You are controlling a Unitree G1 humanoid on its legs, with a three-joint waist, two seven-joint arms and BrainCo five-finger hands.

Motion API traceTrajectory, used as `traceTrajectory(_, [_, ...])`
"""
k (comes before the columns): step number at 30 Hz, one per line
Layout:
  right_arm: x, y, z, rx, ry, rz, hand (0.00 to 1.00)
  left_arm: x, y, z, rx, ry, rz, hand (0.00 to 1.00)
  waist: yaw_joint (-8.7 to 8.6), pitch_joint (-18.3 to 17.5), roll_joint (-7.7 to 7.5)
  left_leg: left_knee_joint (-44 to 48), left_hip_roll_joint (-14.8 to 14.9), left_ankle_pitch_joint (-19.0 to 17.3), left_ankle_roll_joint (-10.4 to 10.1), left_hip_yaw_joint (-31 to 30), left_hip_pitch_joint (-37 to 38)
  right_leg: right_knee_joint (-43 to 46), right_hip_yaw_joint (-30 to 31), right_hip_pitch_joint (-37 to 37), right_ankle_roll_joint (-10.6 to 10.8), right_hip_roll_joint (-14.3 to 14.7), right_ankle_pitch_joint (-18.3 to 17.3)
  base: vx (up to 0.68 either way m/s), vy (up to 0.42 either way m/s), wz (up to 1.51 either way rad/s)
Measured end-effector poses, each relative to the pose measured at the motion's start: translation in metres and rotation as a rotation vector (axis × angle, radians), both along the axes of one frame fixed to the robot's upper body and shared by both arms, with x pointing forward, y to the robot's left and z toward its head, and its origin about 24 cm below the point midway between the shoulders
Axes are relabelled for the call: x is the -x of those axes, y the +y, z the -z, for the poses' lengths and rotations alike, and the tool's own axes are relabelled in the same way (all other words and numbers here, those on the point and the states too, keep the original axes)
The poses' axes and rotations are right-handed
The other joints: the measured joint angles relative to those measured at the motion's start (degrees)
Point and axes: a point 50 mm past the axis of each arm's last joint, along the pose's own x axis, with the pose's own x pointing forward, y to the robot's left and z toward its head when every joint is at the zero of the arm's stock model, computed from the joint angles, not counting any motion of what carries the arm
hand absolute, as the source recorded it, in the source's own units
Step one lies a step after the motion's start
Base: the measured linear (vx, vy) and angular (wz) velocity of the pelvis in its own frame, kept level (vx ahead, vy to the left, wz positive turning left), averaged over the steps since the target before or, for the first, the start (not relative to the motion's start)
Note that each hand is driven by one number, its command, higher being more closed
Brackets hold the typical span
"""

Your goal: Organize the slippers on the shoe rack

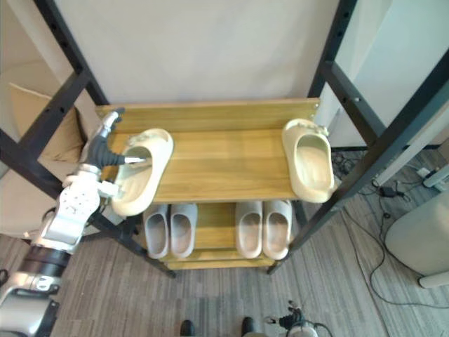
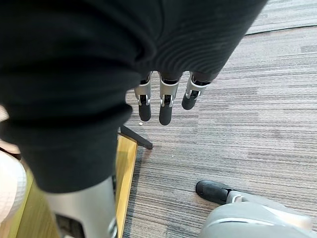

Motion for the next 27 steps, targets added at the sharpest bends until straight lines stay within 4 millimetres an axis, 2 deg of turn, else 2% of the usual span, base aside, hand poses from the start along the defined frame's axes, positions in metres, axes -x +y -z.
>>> traceTrajectory(4, [0.001,0.000,0.000,-0.001,0.005,0.002,0.00,-0.010,0.003,-0.002,-0.001,0.029,-0.033,0.00,-0.13,0.1,-0.09,0.0,0.0,0.0,0.0,0.2,-0.1,-0.1,0.6,-0.5,0.0,0.0,0.2,-0.01,0.000,-0.02])
traceTrajectory(5, [0.001,0.000,0.000,-0.001,0.005,0.002,0.00,-0.011,0.003,-0.002,-0.001,0.031,-0.036,1.00,-0.14,0.1,-0.09,0.0,0.0,0.0,0.0,0.3,-0.1,-0.1,0.6,-0.5,0.0,0.1,0.2,0.00,0.000,0.00])
traceTrajectory(17, [0.001,0.004,0.001,-0.012,0.007,0.008,0.00,-0.026,0.011,0.000,-0.005,0.096,-0.094,1.00,-0.23,0.4,0.39,0.0,0.0,0.0,-0.3,1.4,-0.3,-1.2,1.5,-0.9,0.3,0.0,0.9,-0.02,-0.001,-0.04])
traceTrajectory(27, [0.001,0.002,0.001,-0.025,-0.004,0.047,0.00,-0.028,0.012,-0.003,0.014,0.095,-0.098,1.00,-0.57,0.8,1.06,0.0,-0.2,0.5,0.0,1.5,-0.9,-1.2,2.0,-1.7,0.2,-0.1,1.9,0.00,0.000,0.00])
